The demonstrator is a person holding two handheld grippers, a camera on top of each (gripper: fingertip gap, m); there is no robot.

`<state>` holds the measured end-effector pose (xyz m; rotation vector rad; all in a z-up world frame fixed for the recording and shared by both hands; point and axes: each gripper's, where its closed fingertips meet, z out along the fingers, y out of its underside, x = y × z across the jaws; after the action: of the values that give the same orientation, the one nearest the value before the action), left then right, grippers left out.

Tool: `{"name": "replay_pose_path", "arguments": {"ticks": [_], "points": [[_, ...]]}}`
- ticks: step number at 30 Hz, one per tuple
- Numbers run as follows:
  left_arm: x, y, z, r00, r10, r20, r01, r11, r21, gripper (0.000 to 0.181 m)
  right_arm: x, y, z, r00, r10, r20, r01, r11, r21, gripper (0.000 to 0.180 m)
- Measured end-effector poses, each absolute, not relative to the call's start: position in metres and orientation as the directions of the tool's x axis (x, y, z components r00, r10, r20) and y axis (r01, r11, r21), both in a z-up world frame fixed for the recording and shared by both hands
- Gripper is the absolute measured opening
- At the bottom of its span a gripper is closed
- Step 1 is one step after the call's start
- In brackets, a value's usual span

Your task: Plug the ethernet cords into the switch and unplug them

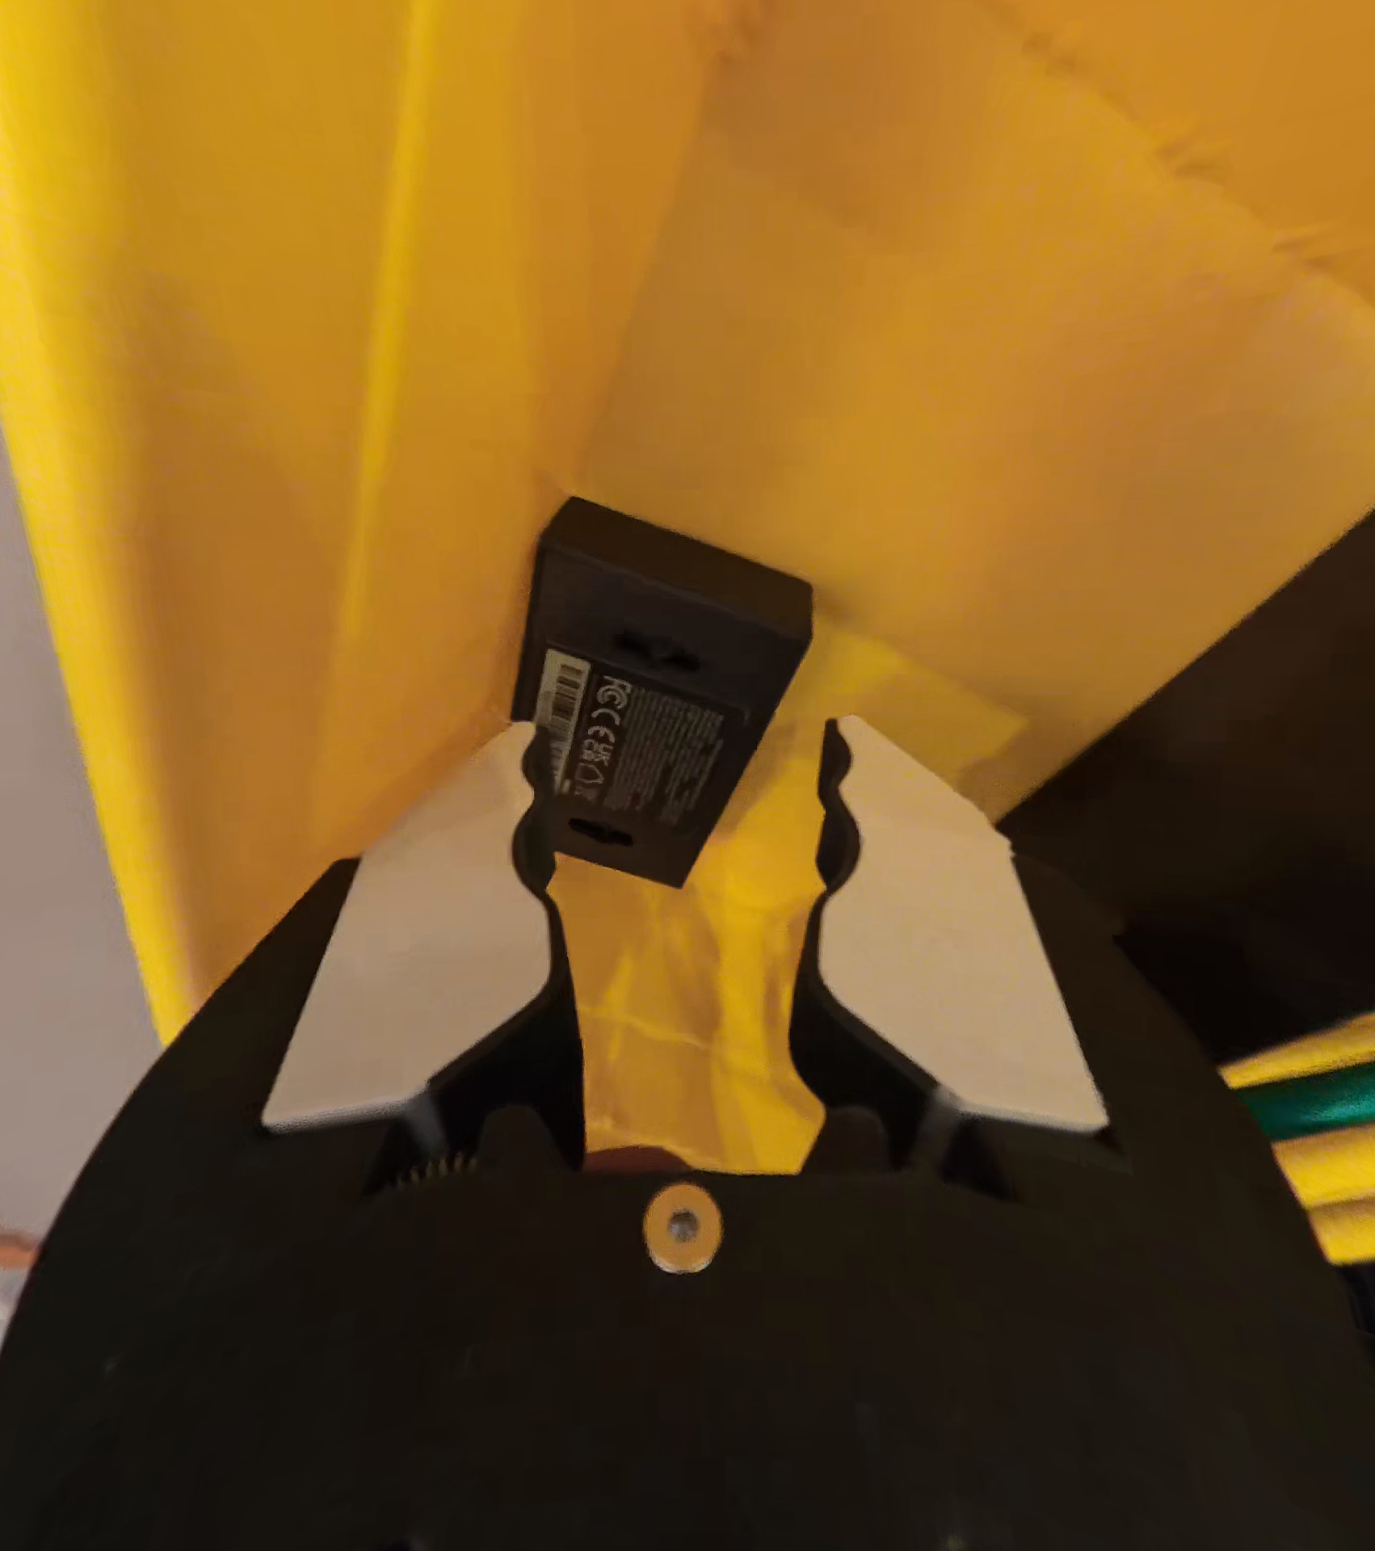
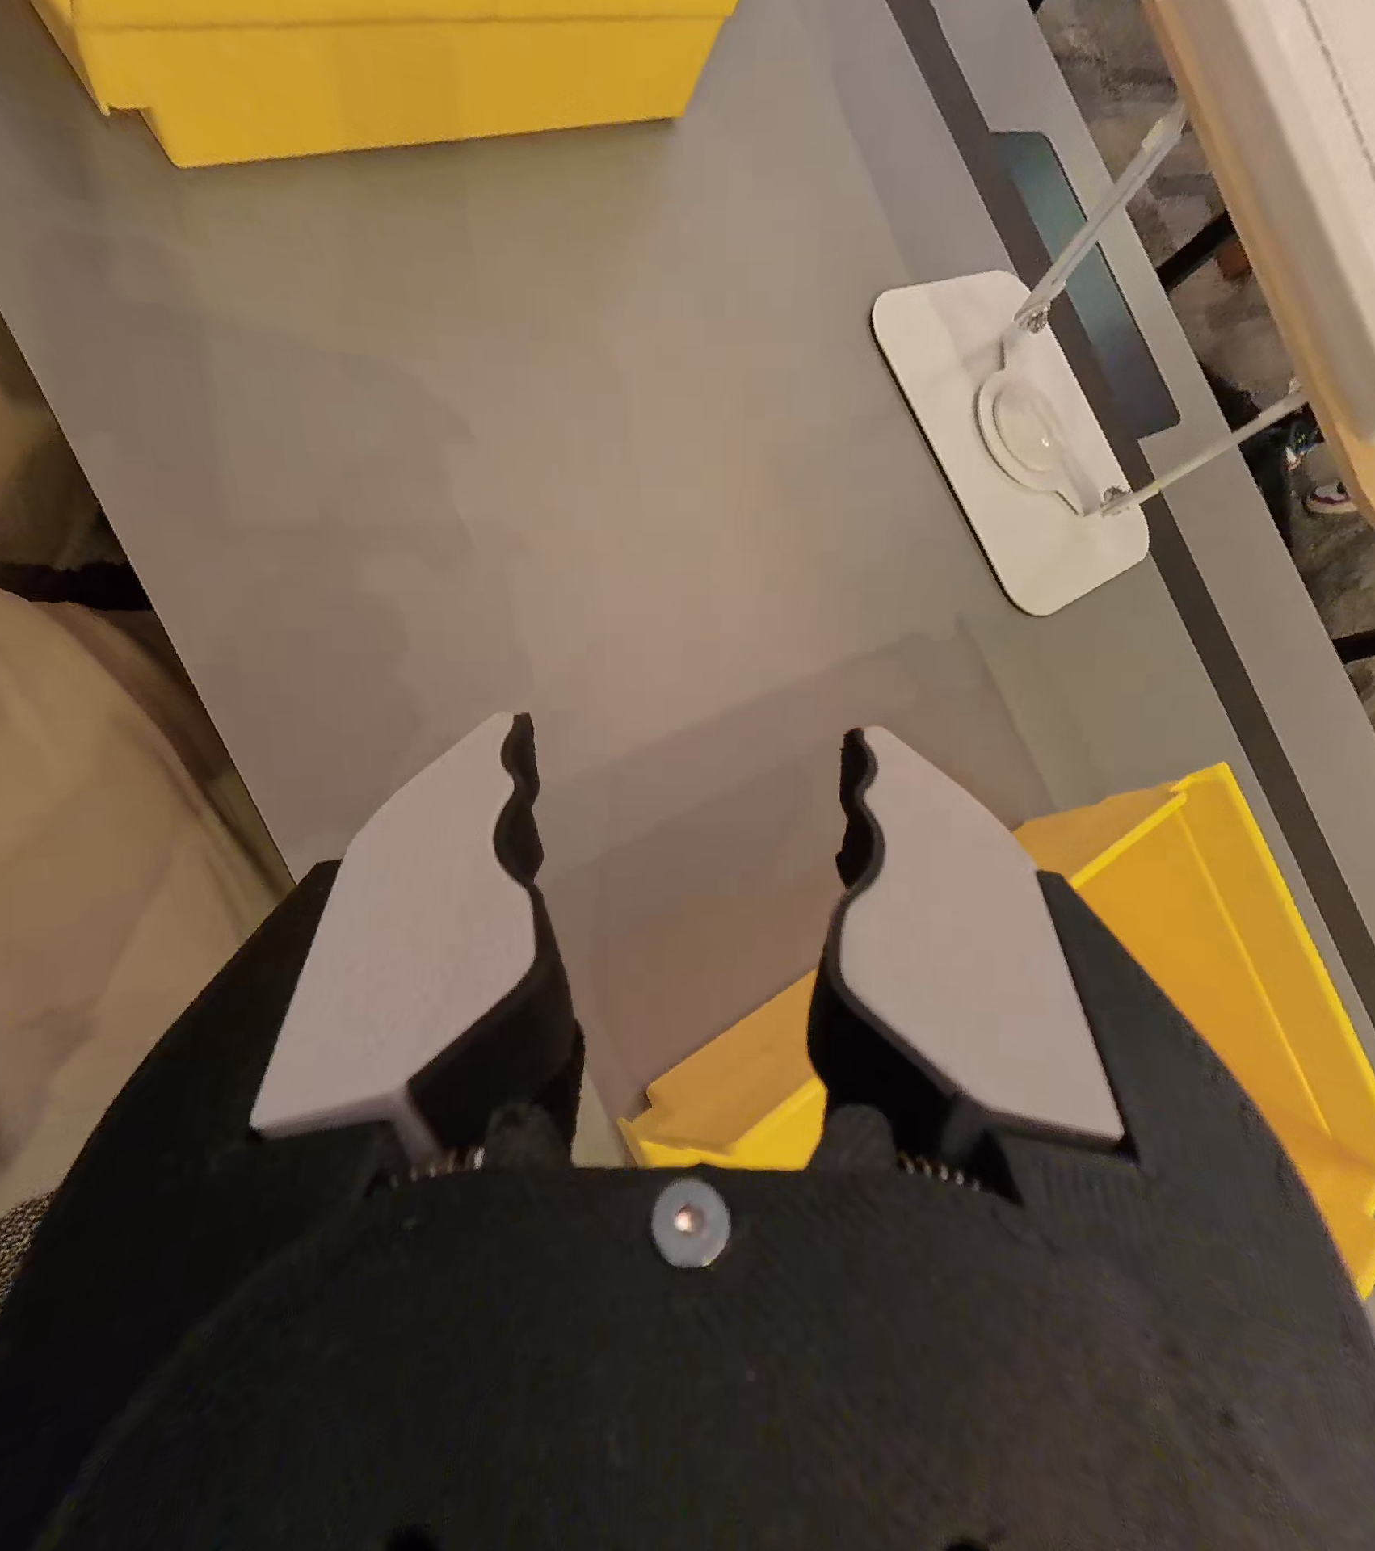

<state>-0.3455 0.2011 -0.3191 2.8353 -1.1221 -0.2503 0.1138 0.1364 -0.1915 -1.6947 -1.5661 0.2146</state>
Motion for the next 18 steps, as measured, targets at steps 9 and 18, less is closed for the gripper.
{"name": "replay_pose_path", "arguments": {"ticks": [9,18], "points": [[-0.346,0.202,-0.317,0.590,-0.782,-0.201,-0.775,-0.618,0.131,0.044,0.097,0.129,-0.196,0.176,0.918,0.355,0.745,0.112,-0.658,0.070],[-0.352,0.208,-0.333,0.581,-0.798,-0.161,-0.779,-0.603,0.175,0.061,0.090,0.127,-0.201,0.167,0.925,0.341,0.751,0.105,-0.652,0.070]]}}
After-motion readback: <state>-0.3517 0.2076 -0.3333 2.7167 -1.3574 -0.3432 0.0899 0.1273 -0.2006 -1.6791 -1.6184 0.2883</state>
